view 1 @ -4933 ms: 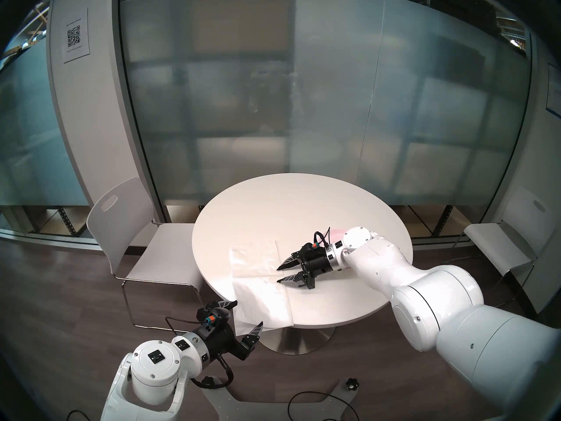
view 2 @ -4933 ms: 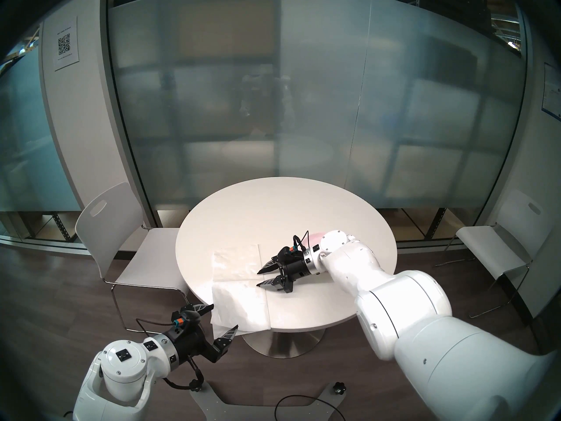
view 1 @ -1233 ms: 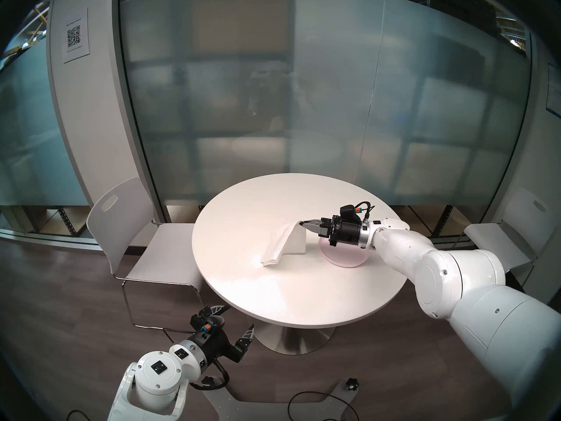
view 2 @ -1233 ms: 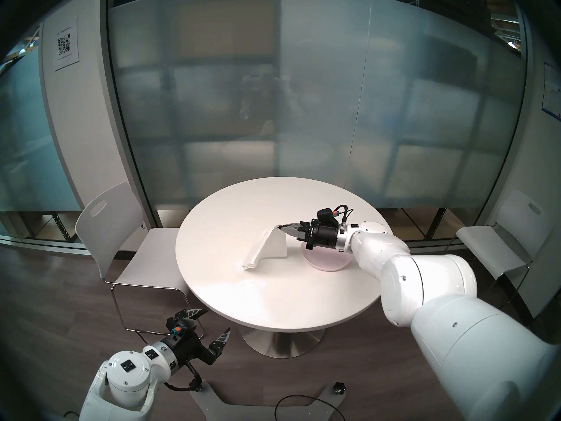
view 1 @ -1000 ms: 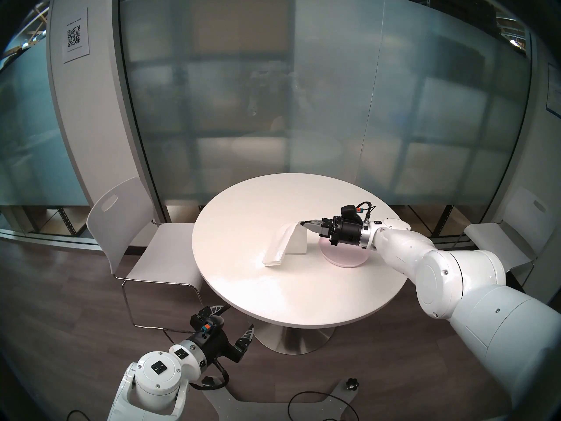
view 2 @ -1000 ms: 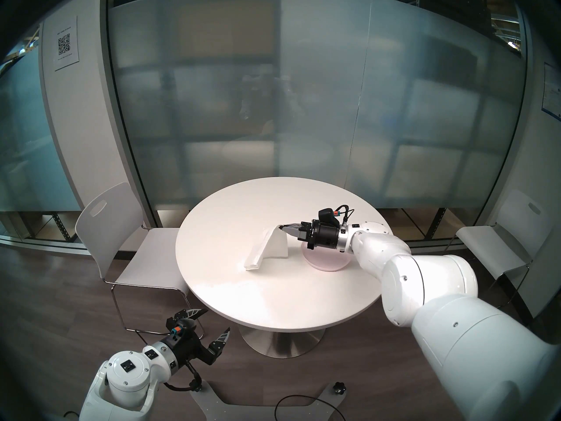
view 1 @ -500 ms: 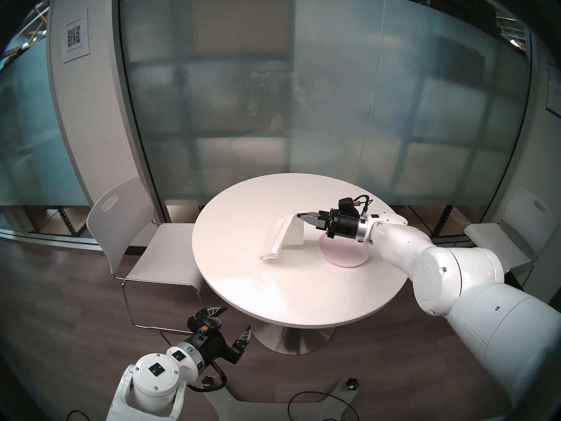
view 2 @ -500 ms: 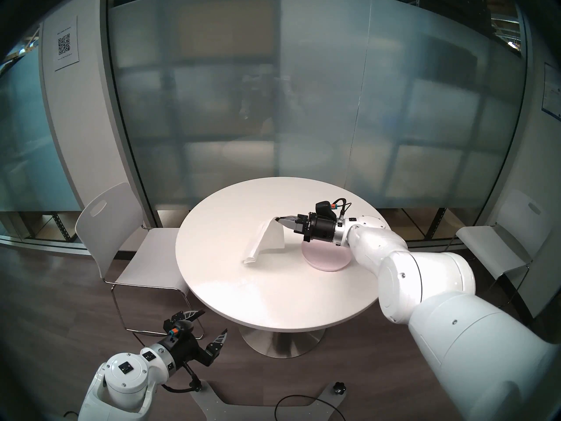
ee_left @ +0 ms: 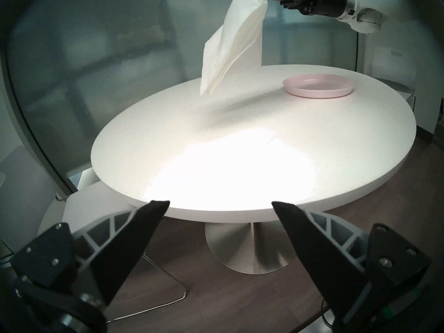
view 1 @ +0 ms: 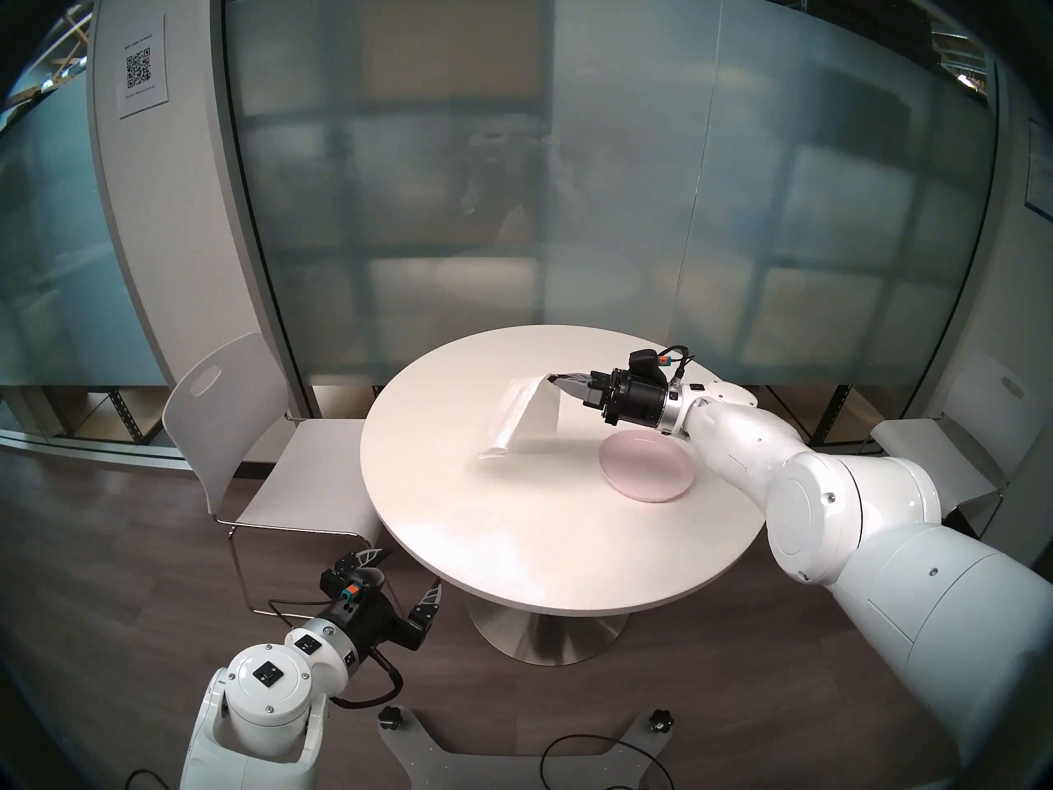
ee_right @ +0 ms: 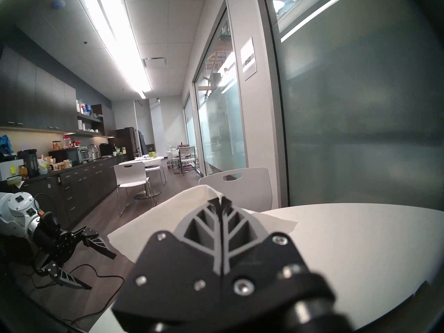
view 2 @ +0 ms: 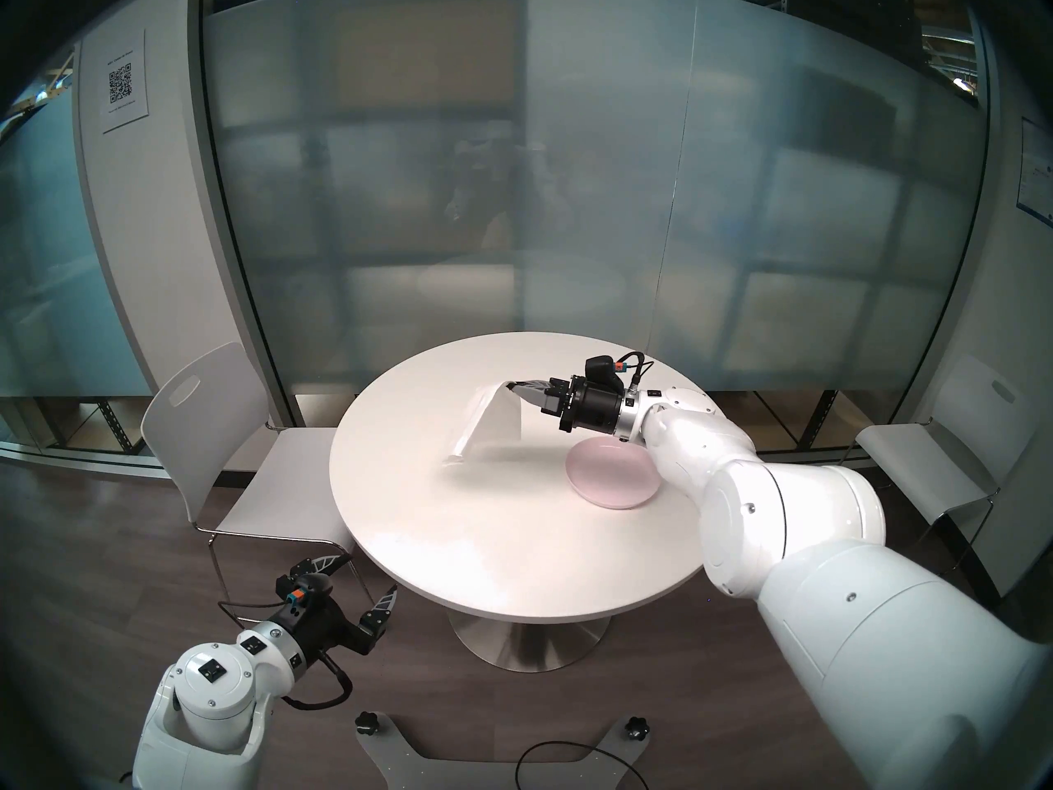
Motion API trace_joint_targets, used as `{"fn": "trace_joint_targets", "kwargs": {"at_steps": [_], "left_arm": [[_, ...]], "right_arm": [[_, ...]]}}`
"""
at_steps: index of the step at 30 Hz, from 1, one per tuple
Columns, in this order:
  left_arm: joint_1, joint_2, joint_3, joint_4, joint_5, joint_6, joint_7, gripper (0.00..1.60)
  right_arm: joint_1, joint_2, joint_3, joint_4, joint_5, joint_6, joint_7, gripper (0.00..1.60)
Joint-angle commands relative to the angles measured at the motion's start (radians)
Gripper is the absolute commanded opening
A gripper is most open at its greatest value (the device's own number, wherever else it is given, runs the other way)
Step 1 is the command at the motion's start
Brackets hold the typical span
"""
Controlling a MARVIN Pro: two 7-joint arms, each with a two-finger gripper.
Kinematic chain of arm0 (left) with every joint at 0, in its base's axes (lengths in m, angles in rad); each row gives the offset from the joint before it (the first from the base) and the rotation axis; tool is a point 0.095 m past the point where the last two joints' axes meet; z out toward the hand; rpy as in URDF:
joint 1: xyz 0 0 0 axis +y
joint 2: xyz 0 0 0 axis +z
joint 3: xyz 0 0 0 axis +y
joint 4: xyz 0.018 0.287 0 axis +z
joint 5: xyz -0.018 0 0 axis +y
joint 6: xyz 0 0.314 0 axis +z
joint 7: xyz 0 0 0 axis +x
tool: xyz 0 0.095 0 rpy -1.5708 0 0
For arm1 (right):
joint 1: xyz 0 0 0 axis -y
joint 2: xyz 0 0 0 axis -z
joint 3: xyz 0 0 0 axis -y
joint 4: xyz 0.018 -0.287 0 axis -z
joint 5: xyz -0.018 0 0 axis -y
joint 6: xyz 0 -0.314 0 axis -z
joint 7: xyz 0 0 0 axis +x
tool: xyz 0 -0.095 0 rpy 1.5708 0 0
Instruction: Fold the napkin in half twice and place it beside the plate
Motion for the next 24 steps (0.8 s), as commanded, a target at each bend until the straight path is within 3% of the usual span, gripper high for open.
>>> {"fn": "trace_joint_targets", "kwargs": {"at_steps": [1,24], "left_arm": [[-0.014,-0.004,-0.010,-0.019,-0.010,-0.007,0.005,1.60],[-0.004,-0.017,-0.005,0.055,-0.023,-0.013,0.016,1.60]], "right_arm": [[-0.024,0.001,-0.008,0.010,0.001,0.023,-0.001,0.00],[-0.192,-0.002,-0.087,0.046,-0.066,0.059,-0.001,0.00]]}}
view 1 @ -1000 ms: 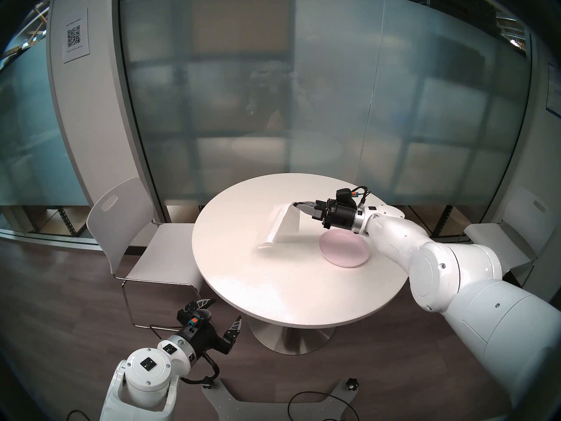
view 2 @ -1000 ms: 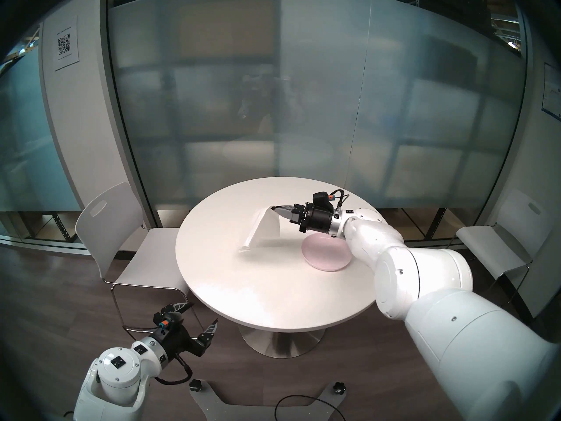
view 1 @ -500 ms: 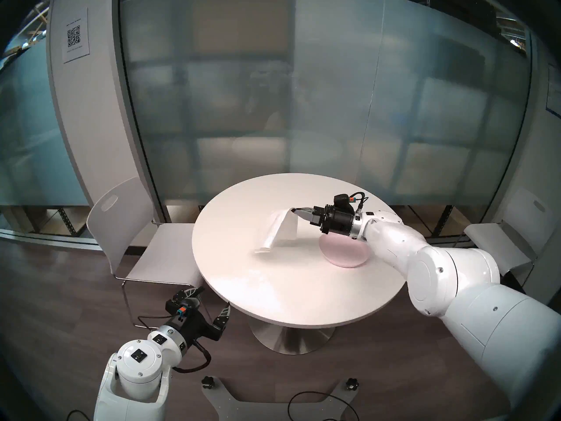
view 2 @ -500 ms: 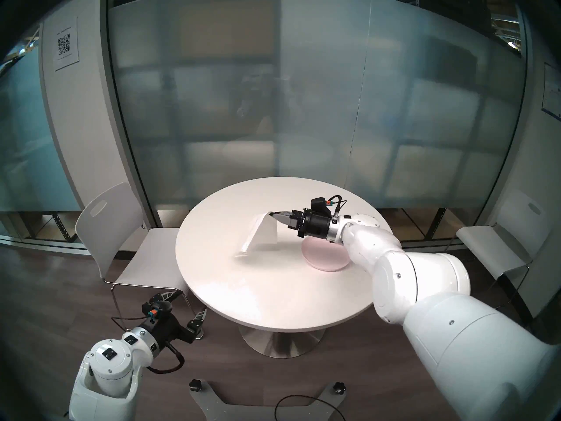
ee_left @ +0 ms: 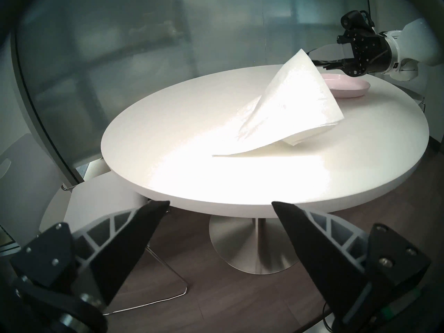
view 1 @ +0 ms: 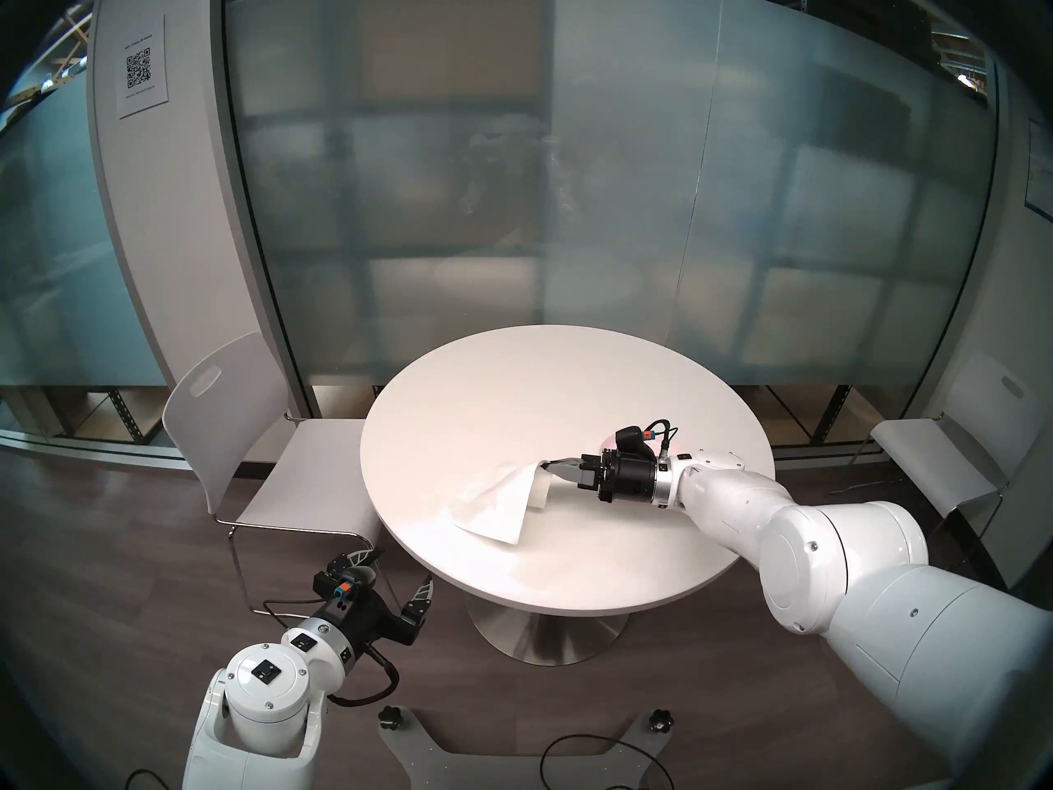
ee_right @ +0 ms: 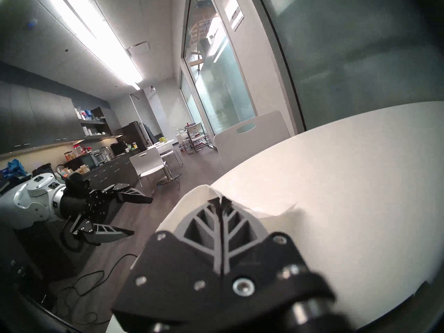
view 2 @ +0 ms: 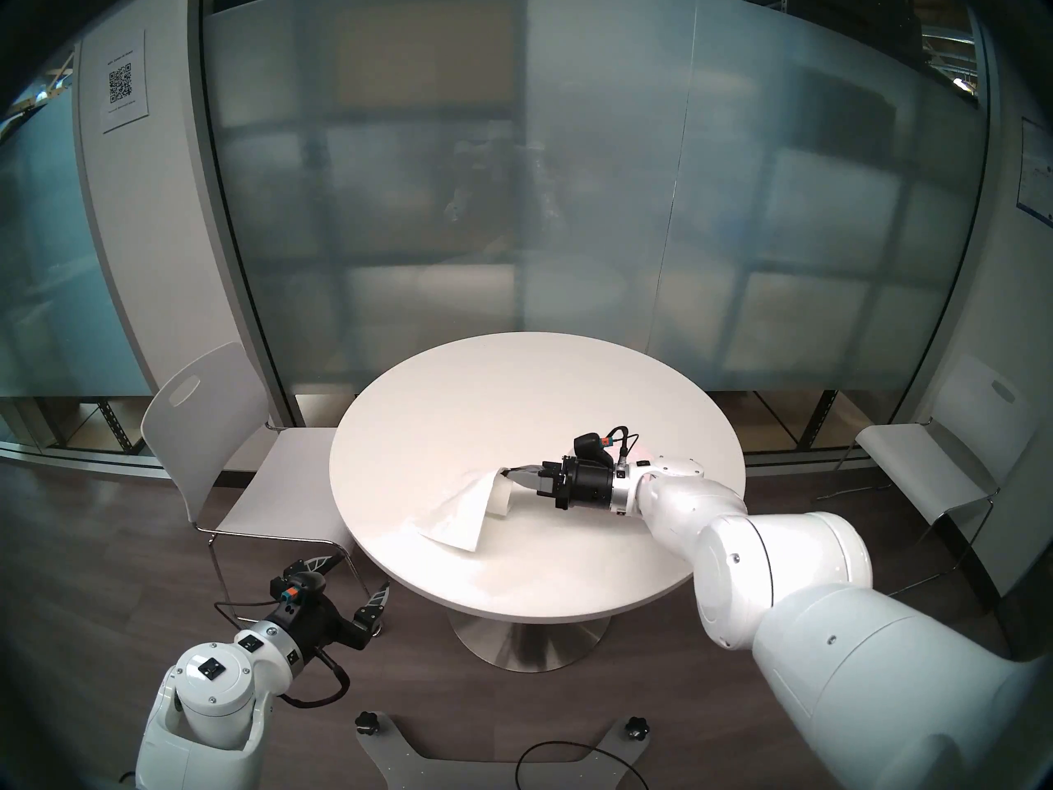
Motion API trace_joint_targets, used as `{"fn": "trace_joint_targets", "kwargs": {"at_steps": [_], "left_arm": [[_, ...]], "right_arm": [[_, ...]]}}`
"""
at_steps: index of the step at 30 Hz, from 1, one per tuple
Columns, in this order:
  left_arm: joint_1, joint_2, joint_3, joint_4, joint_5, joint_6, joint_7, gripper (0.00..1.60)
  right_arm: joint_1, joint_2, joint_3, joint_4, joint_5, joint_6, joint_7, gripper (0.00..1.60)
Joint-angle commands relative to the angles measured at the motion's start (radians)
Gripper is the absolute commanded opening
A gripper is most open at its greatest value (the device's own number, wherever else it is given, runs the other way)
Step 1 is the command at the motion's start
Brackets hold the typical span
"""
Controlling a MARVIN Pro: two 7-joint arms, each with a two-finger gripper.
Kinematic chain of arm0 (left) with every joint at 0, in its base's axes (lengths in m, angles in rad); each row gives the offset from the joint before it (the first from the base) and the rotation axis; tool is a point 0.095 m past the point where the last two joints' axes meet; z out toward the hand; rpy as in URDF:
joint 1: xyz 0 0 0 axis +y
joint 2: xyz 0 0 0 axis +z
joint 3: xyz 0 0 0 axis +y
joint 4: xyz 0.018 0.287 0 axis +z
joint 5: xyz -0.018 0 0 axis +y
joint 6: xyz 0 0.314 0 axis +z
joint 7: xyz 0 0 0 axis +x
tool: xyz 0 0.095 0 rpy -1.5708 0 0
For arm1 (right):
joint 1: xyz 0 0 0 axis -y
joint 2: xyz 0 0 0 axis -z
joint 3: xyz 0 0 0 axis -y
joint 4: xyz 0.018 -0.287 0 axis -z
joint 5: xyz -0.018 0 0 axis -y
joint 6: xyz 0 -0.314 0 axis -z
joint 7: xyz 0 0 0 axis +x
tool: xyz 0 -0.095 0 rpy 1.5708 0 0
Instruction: Fold the napkin in half twice and place it beside the plate
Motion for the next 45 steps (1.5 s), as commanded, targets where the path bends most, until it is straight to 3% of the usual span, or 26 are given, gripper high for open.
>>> {"fn": "trace_joint_targets", "kwargs": {"at_steps": [1,23,25,28,29,32,34,45], "left_arm": [[0.007,-0.002,0.003,0.005,-0.004,-0.012,-0.001,1.60],[0.035,-0.003,-0.002,0.035,-0.015,-0.031,0.012,1.60],[0.035,-0.004,0.000,0.036,-0.016,-0.033,0.013,1.60],[0.035,-0.004,0.002,0.038,-0.017,-0.036,0.014,1.60],[0.035,-0.004,0.002,0.039,-0.018,-0.037,0.014,1.60],[0.035,-0.004,0.004,0.040,-0.019,-0.039,0.016,1.60],[0.035,-0.004,0.005,0.041,-0.019,-0.041,0.017,1.60],[0.034,-0.004,0.010,0.045,-0.022,-0.048,0.017,1.60]], "right_arm": [[-0.032,-0.002,-0.016,-0.011,-0.010,-0.003,0.000,0.00],[-0.075,0.016,-0.053,-0.021,-0.037,-0.064,0.000,0.00],[-0.072,0.020,-0.053,-0.023,-0.036,-0.072,0.000,0.61],[-0.066,0.027,-0.054,-0.027,-0.034,-0.082,0.000,0.75],[-0.065,0.029,-0.054,-0.028,-0.033,-0.085,0.000,0.93],[-0.059,0.039,-0.053,-0.034,-0.029,-0.095,0.000,1.24],[-0.054,0.045,-0.051,-0.042,-0.025,-0.104,0.000,1.60],[-0.031,0.065,-0.033,-0.071,-0.015,-0.137,0.000,1.60]]}}
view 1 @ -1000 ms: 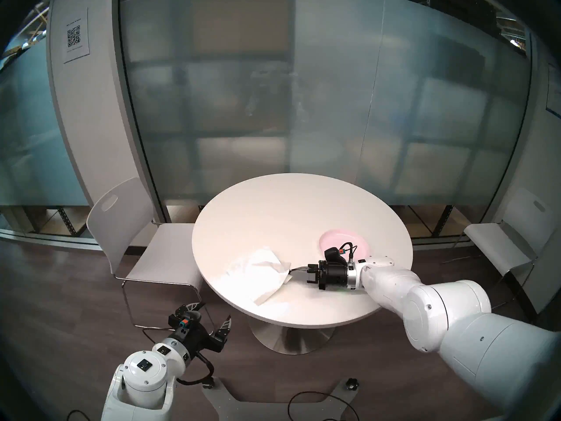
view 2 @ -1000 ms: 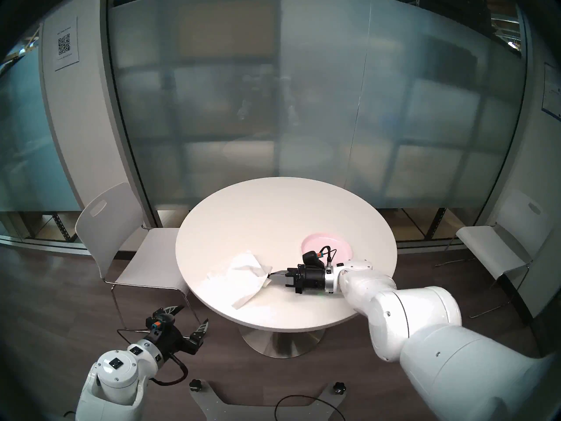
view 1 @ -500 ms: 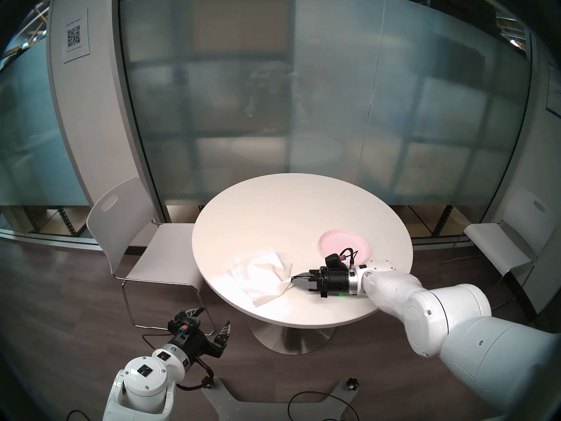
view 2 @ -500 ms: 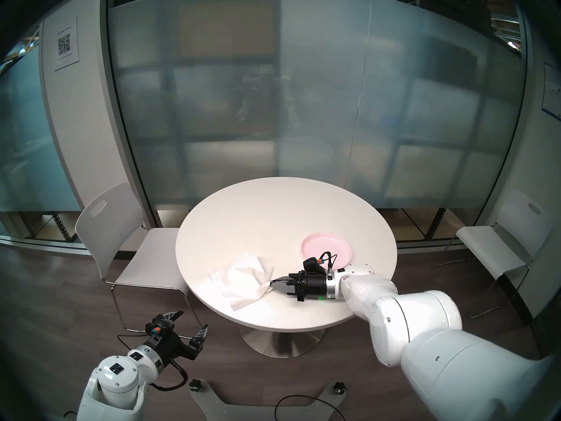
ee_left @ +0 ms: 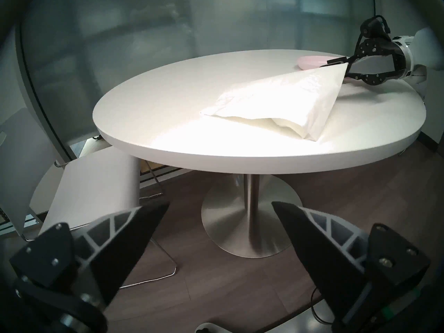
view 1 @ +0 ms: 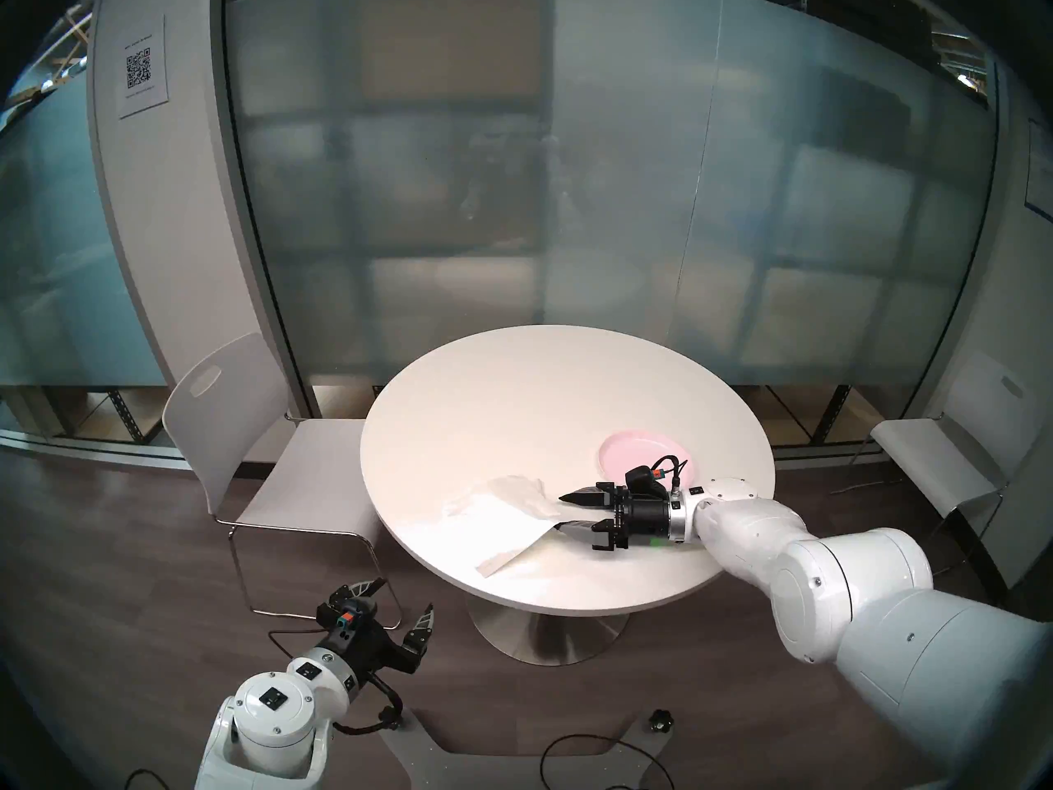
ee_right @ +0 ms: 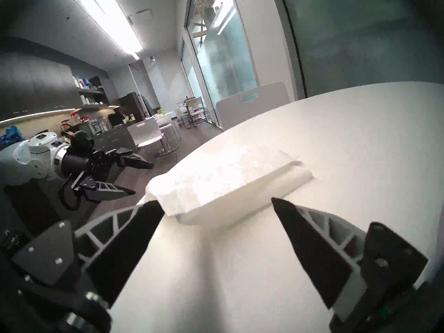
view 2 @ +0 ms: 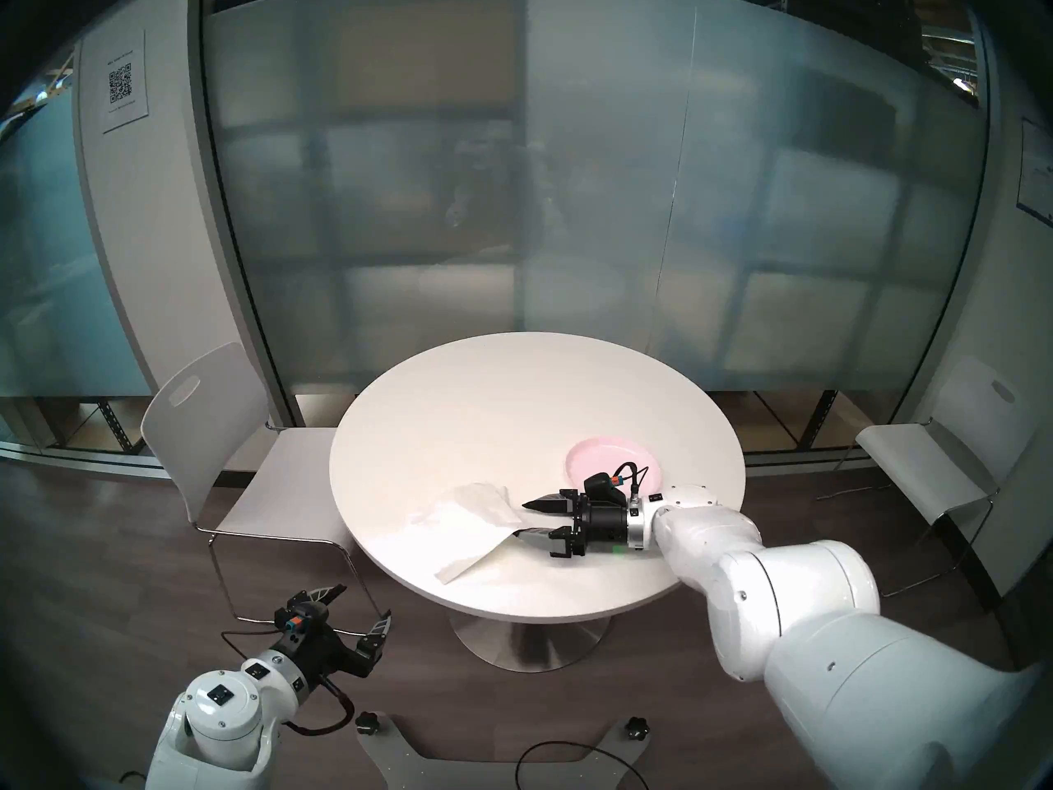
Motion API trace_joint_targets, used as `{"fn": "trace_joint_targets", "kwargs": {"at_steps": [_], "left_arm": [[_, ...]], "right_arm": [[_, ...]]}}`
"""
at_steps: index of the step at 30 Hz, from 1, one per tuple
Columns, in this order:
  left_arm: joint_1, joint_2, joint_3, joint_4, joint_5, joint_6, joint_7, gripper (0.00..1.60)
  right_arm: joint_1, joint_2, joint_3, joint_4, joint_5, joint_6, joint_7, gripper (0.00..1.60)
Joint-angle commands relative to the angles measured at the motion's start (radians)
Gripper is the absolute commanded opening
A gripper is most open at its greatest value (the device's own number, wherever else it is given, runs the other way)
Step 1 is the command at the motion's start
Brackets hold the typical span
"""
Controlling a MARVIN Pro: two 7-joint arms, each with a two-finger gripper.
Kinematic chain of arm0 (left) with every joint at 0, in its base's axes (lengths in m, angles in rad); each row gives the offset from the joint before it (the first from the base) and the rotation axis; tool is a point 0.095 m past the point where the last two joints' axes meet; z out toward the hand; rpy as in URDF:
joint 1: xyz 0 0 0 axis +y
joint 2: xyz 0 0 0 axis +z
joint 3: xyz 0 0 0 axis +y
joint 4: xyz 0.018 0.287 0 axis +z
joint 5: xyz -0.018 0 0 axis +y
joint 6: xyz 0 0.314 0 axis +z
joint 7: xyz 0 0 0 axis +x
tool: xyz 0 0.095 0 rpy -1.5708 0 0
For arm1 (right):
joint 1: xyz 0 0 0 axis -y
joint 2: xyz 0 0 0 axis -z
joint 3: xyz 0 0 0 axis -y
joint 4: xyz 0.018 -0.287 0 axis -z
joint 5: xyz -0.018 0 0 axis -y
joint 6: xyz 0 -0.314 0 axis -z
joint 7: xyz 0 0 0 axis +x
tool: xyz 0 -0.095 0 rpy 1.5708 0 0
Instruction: Fold the napkin in half twice and place it beside the plate
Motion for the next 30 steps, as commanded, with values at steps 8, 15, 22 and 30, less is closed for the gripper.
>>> {"fn": "trace_joint_targets", "kwargs": {"at_steps": [8,15,22,30], "left_arm": [[-0.008,0.004,0.006,-0.007,-0.002,-0.016,-0.004,1.60],[-0.012,0.006,0.004,-0.003,-0.003,-0.018,-0.004,1.60],[-0.012,0.009,0.001,0.002,-0.005,-0.020,-0.003,1.60],[-0.011,0.014,0.002,0.006,-0.008,-0.023,-0.004,1.60]], "right_arm": [[0.044,0.013,0.024,-0.048,0.023,-0.033,-0.001,1.60],[0.050,0.010,0.033,-0.064,0.028,-0.044,-0.001,1.60],[0.057,0.010,0.040,-0.083,0.032,-0.057,-0.001,1.60],[0.061,0.002,0.048,-0.107,0.037,-0.071,-0.001,1.60]]}}
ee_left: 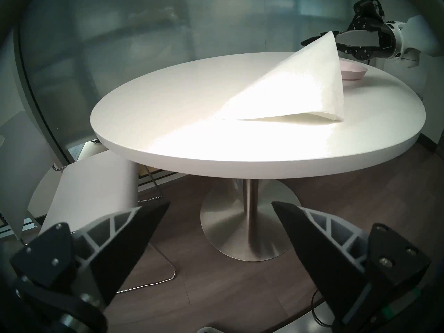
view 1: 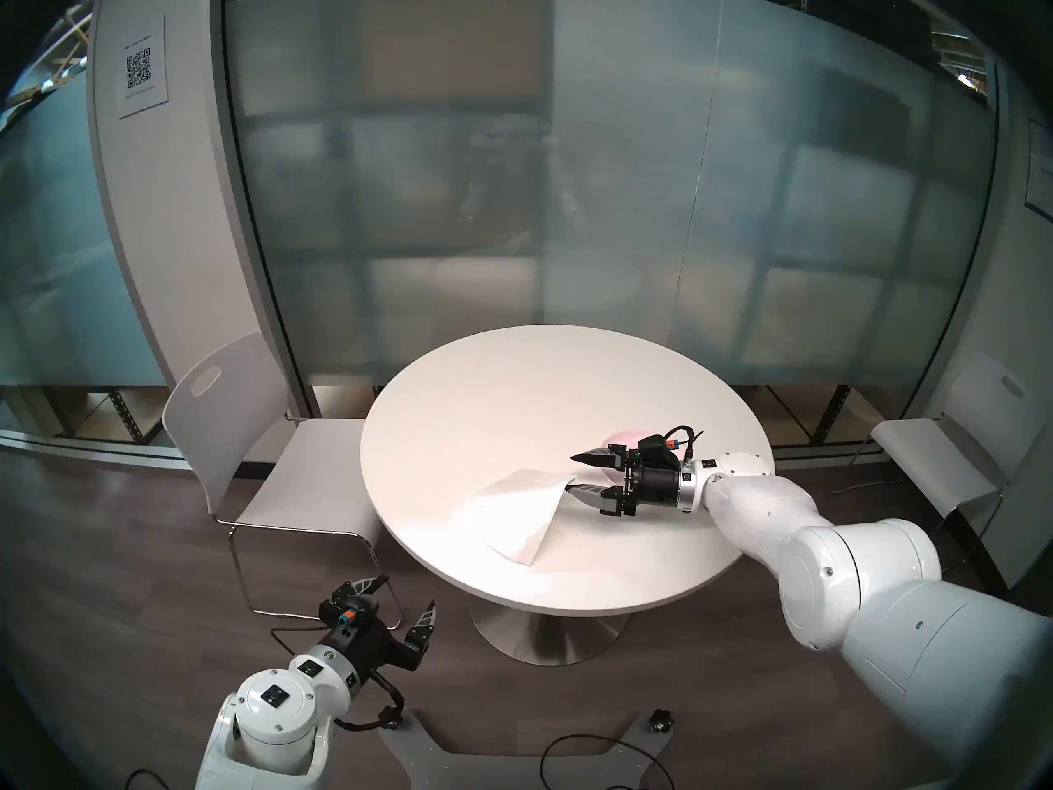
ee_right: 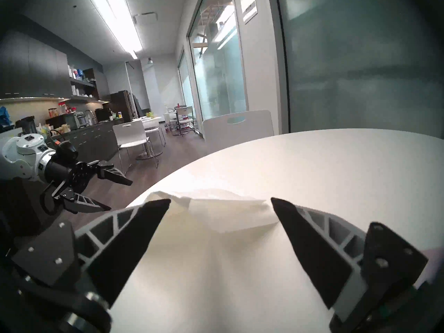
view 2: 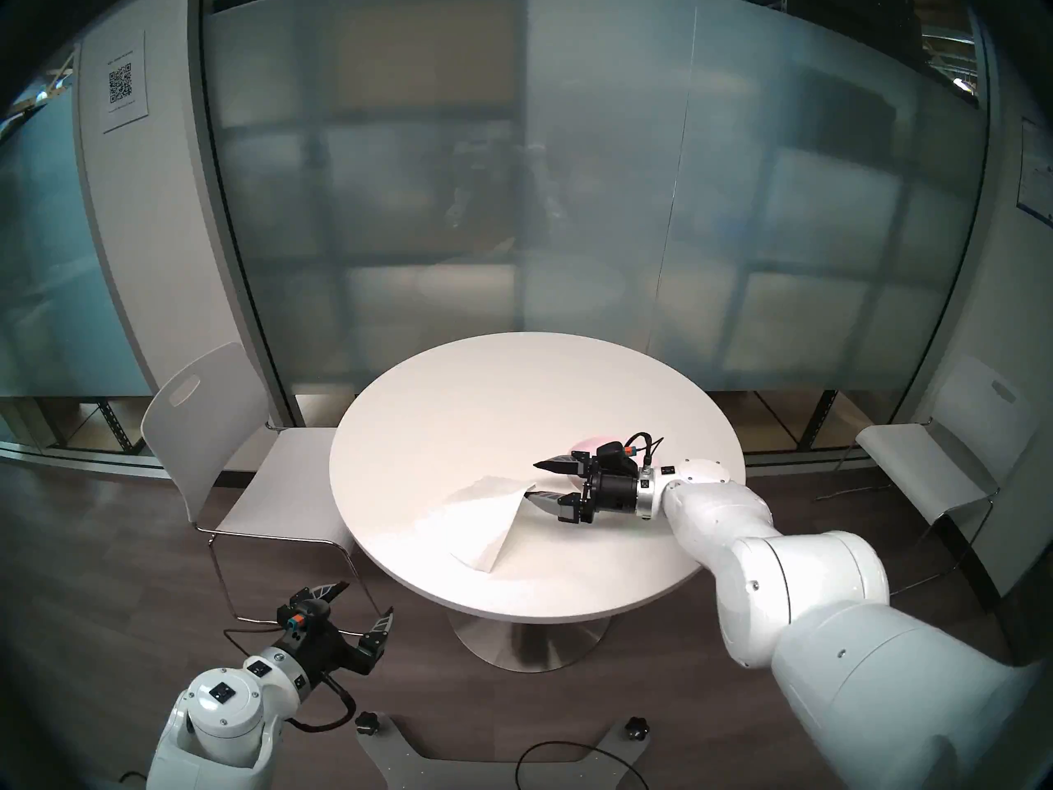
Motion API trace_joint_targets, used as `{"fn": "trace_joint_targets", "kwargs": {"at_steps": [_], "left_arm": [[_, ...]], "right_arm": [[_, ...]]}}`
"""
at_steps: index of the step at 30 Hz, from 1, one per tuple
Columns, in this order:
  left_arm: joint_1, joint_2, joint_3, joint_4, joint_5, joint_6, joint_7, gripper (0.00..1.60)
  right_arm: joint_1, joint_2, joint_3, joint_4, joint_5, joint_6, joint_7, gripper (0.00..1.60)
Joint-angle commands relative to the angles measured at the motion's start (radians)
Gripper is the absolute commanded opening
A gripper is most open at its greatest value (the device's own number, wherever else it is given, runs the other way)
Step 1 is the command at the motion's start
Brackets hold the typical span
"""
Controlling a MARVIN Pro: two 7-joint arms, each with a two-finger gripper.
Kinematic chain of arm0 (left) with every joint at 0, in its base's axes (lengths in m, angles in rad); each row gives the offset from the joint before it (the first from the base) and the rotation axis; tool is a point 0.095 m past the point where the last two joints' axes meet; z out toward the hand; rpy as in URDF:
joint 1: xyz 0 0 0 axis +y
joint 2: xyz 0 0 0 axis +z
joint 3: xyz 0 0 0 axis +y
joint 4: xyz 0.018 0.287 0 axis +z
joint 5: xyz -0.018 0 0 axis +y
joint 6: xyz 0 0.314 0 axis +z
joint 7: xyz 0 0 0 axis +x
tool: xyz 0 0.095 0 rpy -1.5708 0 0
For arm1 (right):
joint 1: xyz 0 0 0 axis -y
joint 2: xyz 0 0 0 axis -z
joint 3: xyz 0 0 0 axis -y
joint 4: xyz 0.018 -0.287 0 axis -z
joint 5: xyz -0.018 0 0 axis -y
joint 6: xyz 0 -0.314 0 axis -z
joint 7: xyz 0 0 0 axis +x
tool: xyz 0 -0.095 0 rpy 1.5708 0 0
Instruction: Fold the napkin in half twice and place it beside the plate
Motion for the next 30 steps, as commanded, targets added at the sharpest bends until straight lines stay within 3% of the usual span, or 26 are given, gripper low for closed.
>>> {"fn": "trace_joint_targets", "kwargs": {"at_steps": [1,9,10,11,13,17,19,21,30], "left_arm": [[0.004,0.003,-0.001,-0.011,-0.002,-0.011,-0.003,1.60],[0.007,0.008,-0.001,-0.009,-0.006,-0.015,-0.002,1.60],[0.007,0.008,-0.001,-0.009,-0.006,-0.015,-0.002,1.60],[0.008,0.009,-0.001,-0.009,-0.006,-0.016,-0.002,1.60],[0.010,0.010,-0.001,-0.008,-0.007,-0.016,-0.003,1.60],[0.014,0.011,0.000,-0.009,-0.009,-0.018,-0.003,1.60],[0.015,0.012,0.001,-0.009,-0.009,-0.019,-0.003,1.60],[0.018,0.013,0.002,-0.010,-0.011,-0.020,-0.003,1.60],[0.027,0.015,0.004,-0.012,-0.015,-0.025,-0.003,1.60]], "right_arm": [[0.030,-0.011,0.007,-0.037,0.019,-0.009,0.026,1.60],[0.020,-0.018,0.010,-0.054,0.021,-0.015,0.026,1.55],[0.018,-0.019,0.010,-0.054,0.021,-0.015,0.026,1.27],[0.017,-0.020,0.010,-0.056,0.022,-0.016,0.026,0.79],[0.016,-0.022,0.011,-0.060,0.023,-0.017,0.026,0.88],[0.024,-0.026,0.014,-0.074,0.026,-0.024,0.026,1.39],[0.027,-0.026,0.015,-0.078,0.027,-0.026,0.026,1.39],[0.029,-0.025,0.018,-0.089,0.029,-0.030,0.026,1.60],[0.031,-0.009,0.025,-0.120,0.032,-0.041,0.026,1.60]]}}
